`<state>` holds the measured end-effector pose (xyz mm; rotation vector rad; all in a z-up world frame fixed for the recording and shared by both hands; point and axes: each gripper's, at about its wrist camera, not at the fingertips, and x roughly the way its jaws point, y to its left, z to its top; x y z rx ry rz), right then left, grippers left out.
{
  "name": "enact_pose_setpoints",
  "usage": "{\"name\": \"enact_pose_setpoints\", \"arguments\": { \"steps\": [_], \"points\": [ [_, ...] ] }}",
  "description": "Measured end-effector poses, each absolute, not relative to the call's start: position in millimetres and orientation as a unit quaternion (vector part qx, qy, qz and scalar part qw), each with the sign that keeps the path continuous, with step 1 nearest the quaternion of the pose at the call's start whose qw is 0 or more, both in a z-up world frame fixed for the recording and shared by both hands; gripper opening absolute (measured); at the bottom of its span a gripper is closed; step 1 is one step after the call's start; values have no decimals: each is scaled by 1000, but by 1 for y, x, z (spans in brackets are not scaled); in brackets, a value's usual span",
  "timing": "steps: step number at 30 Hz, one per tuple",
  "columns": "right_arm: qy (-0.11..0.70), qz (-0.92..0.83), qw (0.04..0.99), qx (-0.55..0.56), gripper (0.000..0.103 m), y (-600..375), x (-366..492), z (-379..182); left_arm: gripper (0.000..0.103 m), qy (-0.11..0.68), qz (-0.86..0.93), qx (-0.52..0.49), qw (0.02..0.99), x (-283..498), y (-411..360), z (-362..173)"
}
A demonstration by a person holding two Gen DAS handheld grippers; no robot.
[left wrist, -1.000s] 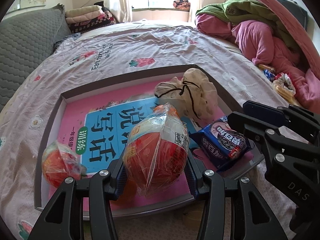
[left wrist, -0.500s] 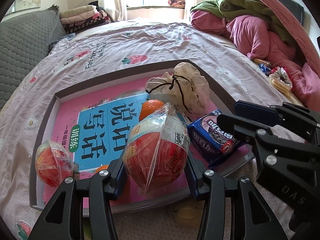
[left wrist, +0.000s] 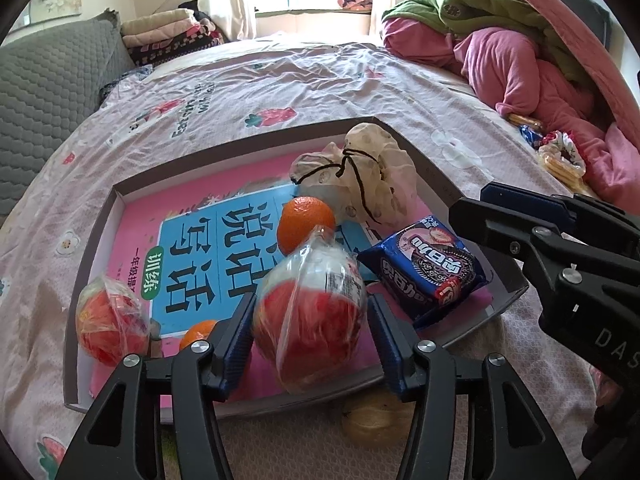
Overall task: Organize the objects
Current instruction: 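Lower both held items onto the pink book and open both tools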
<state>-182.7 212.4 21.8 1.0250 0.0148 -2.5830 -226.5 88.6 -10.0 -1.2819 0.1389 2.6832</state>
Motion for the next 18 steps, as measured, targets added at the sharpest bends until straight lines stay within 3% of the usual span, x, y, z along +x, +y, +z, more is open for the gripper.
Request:
{"name": "enact_pose_setpoints", "arguments": {
  "steps": [4,12,18],
  "points": [
    [10,-916,179,358,38,211,-181,23,58,46,900,-426,81,-225,88,-5],
    [12,-919,177,353,40,211,-179,25,58,45,904,-418,77,-221,86,5],
    [12,-920,176,349,47,211,-177,27,58,43,908,-410,77,-215,85,14]
  ]
}}
